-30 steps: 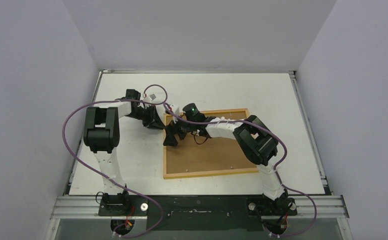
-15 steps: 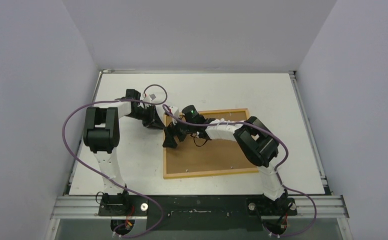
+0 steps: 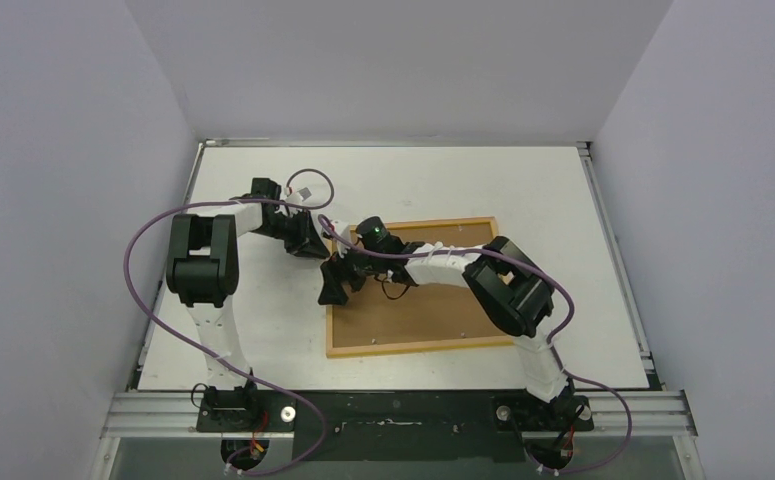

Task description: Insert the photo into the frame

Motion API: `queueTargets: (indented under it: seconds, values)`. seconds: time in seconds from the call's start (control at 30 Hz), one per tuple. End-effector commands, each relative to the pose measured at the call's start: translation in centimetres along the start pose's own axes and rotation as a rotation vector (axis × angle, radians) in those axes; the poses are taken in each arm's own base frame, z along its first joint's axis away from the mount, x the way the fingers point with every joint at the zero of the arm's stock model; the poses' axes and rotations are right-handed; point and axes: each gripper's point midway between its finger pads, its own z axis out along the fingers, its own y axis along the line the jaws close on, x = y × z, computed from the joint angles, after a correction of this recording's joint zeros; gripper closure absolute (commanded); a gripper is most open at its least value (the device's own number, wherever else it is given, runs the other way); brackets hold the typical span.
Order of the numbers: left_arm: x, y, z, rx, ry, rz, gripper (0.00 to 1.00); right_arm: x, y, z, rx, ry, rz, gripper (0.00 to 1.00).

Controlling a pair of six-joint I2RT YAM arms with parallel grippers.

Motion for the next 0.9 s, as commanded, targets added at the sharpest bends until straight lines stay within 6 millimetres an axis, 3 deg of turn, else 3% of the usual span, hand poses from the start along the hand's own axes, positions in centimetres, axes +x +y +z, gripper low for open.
queueTargets:
  seconds: [0.0,0.2,0.37,0.53,0.87]
  values:
    - [-0.1,0.6,0.1,-0.062,-0.022,0.05,0.88,-1.3,1.3,-0.2,-0.028,-0.037,-0.014,0.14]
    - [-0.1,0.5,0.0,-0.06,-0.024,0.051,0.88,-2.6,1.2,-0.4,-0.021,-0.065,-0.019,0.14]
    - [0.0,0.3,-0.2,-0.058,-0.025,0.052,0.88,-4.2,2.0,-2.4,-0.021,-0.091,-0.019,0.13]
    - [0.0,0.3,-0.2,-0.055,-0.026,0.054,0.88,-3.4,0.7,-3.7,0.033,-0.092,0.024,0.13]
    - [0.0,0.3,-0.2,-0.057,-0.024,0.053,0.88,-1.6,-0.9,-2.3,0.051,-0.069,0.075,0.13]
